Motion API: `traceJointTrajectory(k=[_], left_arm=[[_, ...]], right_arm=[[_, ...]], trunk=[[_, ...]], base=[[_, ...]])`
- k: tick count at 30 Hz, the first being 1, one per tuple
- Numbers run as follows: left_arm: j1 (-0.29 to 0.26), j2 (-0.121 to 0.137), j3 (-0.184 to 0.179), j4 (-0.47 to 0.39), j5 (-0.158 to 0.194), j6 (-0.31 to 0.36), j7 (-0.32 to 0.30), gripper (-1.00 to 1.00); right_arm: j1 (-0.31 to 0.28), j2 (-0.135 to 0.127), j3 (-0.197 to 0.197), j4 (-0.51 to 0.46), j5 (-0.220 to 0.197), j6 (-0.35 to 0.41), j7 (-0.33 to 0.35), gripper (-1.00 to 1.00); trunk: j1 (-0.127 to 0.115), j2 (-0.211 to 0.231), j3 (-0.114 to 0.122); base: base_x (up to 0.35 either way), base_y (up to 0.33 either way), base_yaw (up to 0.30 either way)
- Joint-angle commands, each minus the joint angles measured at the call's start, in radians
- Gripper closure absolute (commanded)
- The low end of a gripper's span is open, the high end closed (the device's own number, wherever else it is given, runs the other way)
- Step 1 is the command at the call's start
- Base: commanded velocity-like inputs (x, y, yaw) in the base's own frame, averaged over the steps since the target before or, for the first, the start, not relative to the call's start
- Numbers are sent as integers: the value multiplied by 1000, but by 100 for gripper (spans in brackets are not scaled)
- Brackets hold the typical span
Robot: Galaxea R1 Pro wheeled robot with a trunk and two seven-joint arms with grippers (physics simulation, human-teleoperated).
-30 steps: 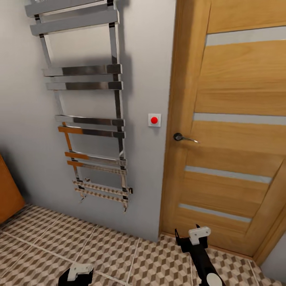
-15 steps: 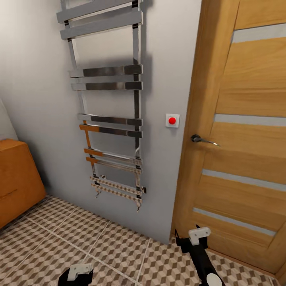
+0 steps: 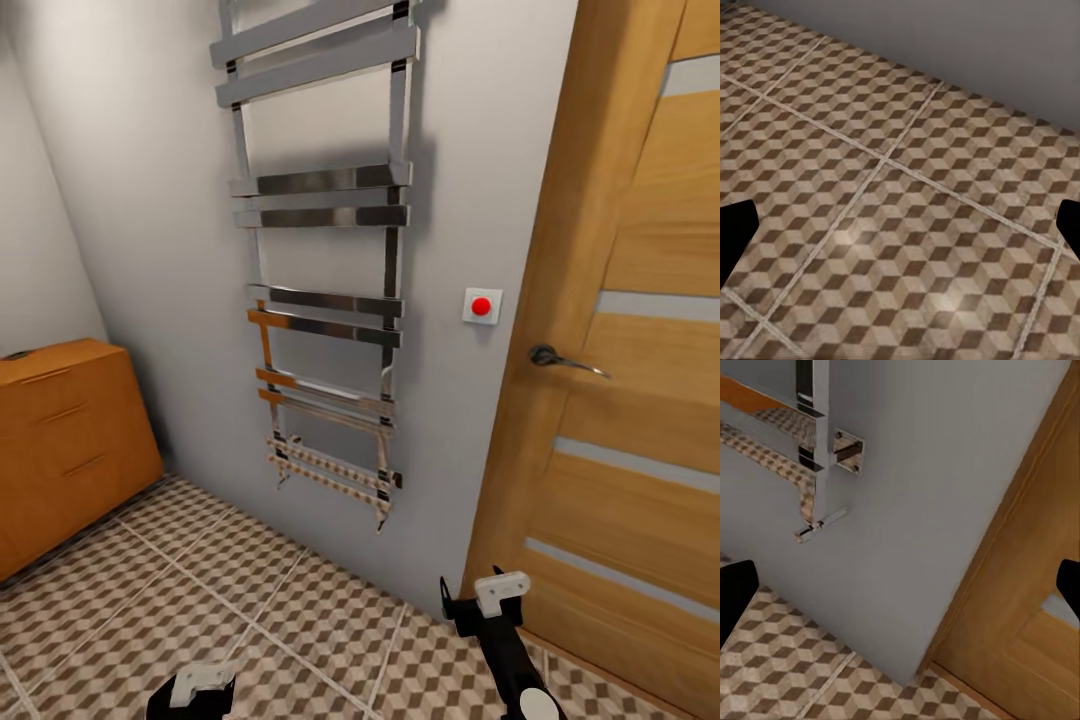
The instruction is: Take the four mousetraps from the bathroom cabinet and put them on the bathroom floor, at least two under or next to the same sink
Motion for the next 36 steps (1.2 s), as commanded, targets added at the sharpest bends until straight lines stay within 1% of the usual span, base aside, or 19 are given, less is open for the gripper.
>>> traceJointTrajectory(k=[1,15,17,20,24,36], left_arm=[[0,0,-1,-1,0,3,4,-100],[0,0,-2,7,1,1,3,-100],[0,-2,-2,8,1,-4,3,-100],[0,-8,-2,14,1,-40,2,-100],[0,-10,-2,24,1,-59,2,-100],[0,-10,-1,26,0,-69,2,-100]], right_arm=[[0,0,1,0,10,2,-6,-100],[0,-1,1,0,10,2,-6,-100],[0,-1,1,0,10,2,-6,-100],[0,-1,2,0,10,2,-6,-100],[0,-1,2,0,10,2,-6,-100],[0,-1,1,0,10,2,-6,-100]], trunk=[[0,-1,-1],[0,-1,-1],[0,-1,-1],[0,-1,-1],[0,-1,-1],[0,-1,-1]], base=[[0,0,247],[0,0,247],[0,0,247],[0,0,247],[0,0,247],[0,0,247]])
